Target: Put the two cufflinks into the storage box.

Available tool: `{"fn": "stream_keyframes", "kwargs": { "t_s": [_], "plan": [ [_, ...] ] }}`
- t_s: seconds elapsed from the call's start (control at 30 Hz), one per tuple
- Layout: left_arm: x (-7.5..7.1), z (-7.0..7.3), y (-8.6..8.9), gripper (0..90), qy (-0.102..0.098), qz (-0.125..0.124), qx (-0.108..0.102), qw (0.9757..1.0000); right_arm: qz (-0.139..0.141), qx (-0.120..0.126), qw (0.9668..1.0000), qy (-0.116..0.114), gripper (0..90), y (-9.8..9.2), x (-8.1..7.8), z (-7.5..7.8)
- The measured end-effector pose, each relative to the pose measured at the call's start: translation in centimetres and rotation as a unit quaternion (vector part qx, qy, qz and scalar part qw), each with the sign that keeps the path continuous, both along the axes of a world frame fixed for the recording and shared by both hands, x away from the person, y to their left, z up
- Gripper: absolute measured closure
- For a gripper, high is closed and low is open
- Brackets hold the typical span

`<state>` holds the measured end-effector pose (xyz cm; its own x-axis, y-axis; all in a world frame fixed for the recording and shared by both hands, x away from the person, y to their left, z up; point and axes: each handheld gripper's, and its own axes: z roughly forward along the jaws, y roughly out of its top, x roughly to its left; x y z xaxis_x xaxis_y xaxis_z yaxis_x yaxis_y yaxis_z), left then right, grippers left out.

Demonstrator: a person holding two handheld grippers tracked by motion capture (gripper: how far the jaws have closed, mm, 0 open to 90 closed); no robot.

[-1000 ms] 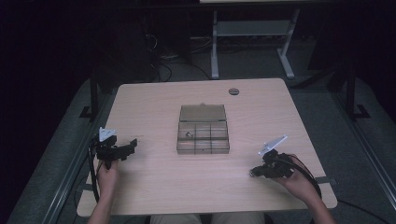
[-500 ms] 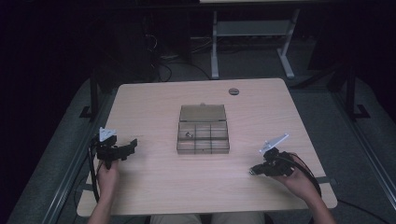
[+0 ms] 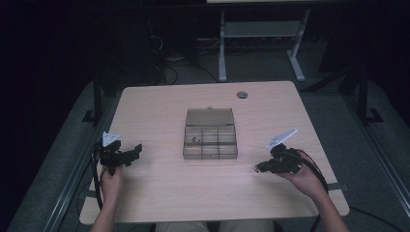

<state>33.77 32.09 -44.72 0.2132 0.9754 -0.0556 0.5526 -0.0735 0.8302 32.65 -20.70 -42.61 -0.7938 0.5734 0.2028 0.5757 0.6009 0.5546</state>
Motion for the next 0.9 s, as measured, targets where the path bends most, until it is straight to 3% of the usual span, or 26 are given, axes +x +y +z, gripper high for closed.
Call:
{"fn": "stream_keyframes", "kwargs": {
  "t_s": [0.1,0.17,0.9],
  "plan": [
    [0.0,0.0,0.0,12.8,0.0,-0.001,0.001,1.0,0.0,-0.006,0.9999,-0.01,86.1,0.5,0.6,0.6],
    [0.0,0.0,0.0,12.8,0.001,-0.001,0.001,1.0,0.002,0.003,0.9999,-0.013,86.1,0.8,1.2,1.1],
    [0.0,0.0,0.1,12.8,0.002,0.001,-0.001,1.0,0.033,0.03,0.999,-0.008,86.1,4.3,5.1,3.6]
  ]
}}
